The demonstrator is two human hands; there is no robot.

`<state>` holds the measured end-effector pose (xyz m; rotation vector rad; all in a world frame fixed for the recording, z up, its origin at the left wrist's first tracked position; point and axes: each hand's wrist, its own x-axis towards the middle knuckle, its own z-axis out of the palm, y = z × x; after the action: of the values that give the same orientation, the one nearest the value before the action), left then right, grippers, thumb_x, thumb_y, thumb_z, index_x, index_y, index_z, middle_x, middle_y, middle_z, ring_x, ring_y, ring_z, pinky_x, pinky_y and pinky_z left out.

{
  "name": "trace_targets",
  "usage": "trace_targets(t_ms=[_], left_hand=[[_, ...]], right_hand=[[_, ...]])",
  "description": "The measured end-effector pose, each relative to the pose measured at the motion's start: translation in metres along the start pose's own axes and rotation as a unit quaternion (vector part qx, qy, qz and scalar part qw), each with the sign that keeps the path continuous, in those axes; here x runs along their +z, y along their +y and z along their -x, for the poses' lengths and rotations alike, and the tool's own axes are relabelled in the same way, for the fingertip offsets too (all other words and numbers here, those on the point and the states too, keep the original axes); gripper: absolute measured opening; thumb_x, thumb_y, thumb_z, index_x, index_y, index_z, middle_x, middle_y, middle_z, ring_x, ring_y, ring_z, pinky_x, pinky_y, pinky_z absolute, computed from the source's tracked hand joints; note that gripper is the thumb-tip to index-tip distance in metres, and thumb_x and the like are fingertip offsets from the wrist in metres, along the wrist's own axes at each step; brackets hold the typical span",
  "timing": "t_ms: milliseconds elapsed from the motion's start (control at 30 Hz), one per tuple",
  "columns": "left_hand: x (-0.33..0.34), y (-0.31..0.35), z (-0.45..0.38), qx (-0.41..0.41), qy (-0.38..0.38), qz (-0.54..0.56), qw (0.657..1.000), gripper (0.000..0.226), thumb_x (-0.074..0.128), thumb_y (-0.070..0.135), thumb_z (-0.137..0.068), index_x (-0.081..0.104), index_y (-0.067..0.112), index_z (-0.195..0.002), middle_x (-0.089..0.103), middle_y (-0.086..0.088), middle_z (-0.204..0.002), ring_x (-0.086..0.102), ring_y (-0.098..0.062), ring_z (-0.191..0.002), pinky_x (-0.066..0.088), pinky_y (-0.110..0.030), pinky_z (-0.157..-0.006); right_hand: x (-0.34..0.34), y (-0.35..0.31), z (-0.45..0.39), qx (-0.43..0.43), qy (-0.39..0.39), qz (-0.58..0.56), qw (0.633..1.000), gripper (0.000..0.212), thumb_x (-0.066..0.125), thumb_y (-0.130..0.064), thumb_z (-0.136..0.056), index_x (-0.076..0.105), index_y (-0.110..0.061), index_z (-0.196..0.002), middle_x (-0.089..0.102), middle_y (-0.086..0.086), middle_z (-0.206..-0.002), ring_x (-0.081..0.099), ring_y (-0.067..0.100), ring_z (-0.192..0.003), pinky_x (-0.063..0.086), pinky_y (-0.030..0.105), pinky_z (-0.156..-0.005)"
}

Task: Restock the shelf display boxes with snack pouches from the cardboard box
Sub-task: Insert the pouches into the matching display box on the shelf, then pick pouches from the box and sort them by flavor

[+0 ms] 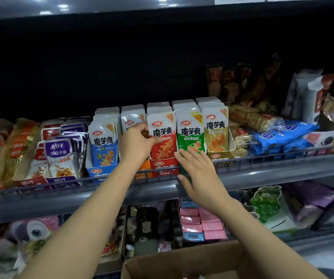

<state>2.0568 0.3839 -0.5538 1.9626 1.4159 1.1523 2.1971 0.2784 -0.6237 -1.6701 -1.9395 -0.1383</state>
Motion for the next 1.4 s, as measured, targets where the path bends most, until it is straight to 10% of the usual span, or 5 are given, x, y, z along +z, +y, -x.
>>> trace_targets(t_ms=[200, 367, 633, 967, 1400], left_hand=[[0.010, -0.010, 0.006, 0.037, 0.060, -0.035, 0.997, 0.052, 0.081, 0.030, -0.071, 0.053, 0.013, -0.112, 0.054, 0.006, -0.085, 0.052, -0.009, -0.072, 0.034, -0.016, -0.054], [0.011, -0.015, 0.025, 0.029, 0.077, 0.008, 0.997, 0.069, 0.080, 0.031, -0.072, 0.045, 0.013, -0.129, 0.057, 0.003, -0.101, 0.058, -0.013, -0.093, 0.050, -0.028, -0.082], [0.027, -0.013, 0.129, 0.108, 0.060, 0.025, 0.992, 0.030, 0.057, 0.024, -0.093, 0.054, 0.017, -0.122, 0.051, 0.005, -0.119, 0.048, -0.014, -0.117, 0.032, -0.041, -0.106], [0.120, -0.076, 0.262, -0.068, -0.208, 0.055, 0.974, 0.011, 0.054, 0.016, -0.093, 0.059, 0.019, -0.102, 0.055, 0.000, -0.107, 0.056, -0.013, -0.098, 0.045, -0.027, -0.089], [0.176, -0.183, 0.314, -0.153, -0.535, -0.075, 0.827, 0.047, 0.050, 0.032, -0.098, 0.044, 0.012, -0.139, 0.045, -0.007, -0.144, 0.045, -0.021, -0.129, 0.034, -0.023, -0.095]], right_hand=[[0.006, 0.002, 0.007, -0.009, 0.000, 0.051, 0.999, 0.061, 0.042, -0.032, -0.089, 0.030, -0.017, -0.147, 0.028, 0.002, -0.154, 0.016, 0.021, -0.145, -0.009, 0.031, -0.115], [0.002, 0.002, 0.018, 0.001, -0.010, 0.044, 0.999, 0.060, 0.040, -0.032, -0.094, 0.022, -0.021, -0.150, 0.014, -0.003, -0.158, 0.001, 0.014, -0.146, -0.011, 0.032, -0.116], [-0.010, 0.000, 0.090, 0.073, 0.017, 0.006, 0.997, 0.056, 0.034, -0.035, -0.091, 0.038, -0.016, -0.143, 0.038, 0.003, -0.149, 0.032, 0.023, -0.139, 0.014, 0.035, -0.113], [0.009, 0.018, 0.240, 0.250, -0.095, -0.014, 0.964, 0.051, 0.054, -0.025, -0.093, 0.042, -0.012, -0.141, 0.051, 0.007, -0.138, 0.046, 0.027, -0.124, 0.037, 0.035, -0.102], [0.055, 0.043, 0.317, 0.385, -0.129, -0.011, 0.914, 0.079, 0.061, -0.028, -0.088, 0.014, -0.011, -0.149, 0.032, 0.009, -0.145, 0.045, 0.030, -0.122, 0.049, 0.041, -0.090]])
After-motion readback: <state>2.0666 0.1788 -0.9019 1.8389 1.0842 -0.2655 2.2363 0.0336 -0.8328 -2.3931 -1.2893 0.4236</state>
